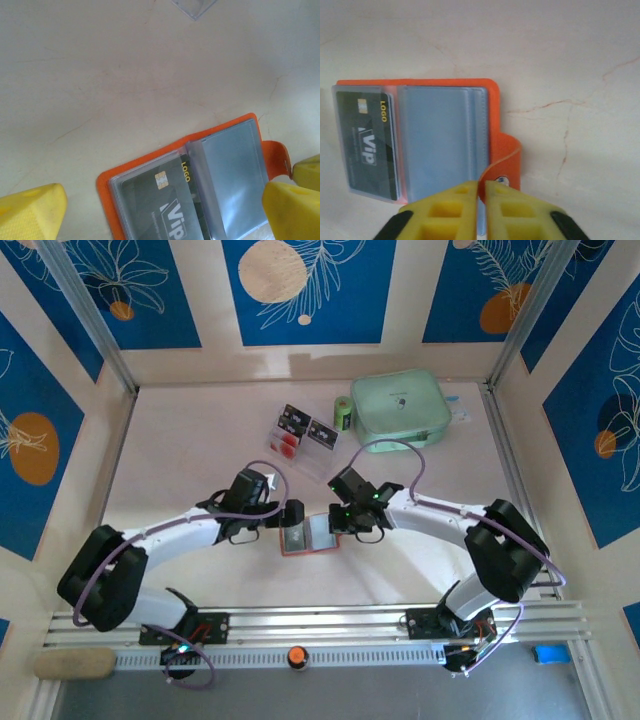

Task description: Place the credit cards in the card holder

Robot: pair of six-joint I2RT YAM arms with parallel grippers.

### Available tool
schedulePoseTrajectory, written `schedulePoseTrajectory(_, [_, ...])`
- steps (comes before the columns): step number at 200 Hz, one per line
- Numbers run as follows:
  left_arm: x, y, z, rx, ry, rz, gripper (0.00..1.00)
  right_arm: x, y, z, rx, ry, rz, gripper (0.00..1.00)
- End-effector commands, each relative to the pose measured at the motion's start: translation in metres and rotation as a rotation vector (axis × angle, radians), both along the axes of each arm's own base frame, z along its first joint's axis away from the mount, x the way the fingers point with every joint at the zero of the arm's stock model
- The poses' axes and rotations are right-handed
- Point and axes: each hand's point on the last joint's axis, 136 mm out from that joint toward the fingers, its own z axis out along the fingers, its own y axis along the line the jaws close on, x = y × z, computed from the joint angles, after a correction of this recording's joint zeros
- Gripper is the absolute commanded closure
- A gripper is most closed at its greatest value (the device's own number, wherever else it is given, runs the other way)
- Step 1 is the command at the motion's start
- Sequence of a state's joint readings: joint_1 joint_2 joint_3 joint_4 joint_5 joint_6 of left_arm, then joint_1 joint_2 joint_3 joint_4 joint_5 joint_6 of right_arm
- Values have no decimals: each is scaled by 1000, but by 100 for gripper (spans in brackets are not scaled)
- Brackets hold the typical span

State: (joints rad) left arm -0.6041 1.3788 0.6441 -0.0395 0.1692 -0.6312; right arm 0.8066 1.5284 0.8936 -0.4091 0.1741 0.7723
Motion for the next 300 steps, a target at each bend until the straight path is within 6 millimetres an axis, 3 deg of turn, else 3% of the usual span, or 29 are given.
schedulePoseTrajectory(1, [7,-4,6,-36,-7,8,0,-7,13,5,59,10,16,95])
schedulePoseTrajectory(43, [9,-4,5,-57,-8,22,0,-10,20,-12,50,48,20,99])
schedulePoseTrajectory(147, [6,-8,-6,-73,26,14,0,-20,-1,-56,-40,118,-15,100])
schedulePoseTrajectory(300, [1,-17,-21,-109,89,4,0,-24,-2,-58,-36,127,-17,100])
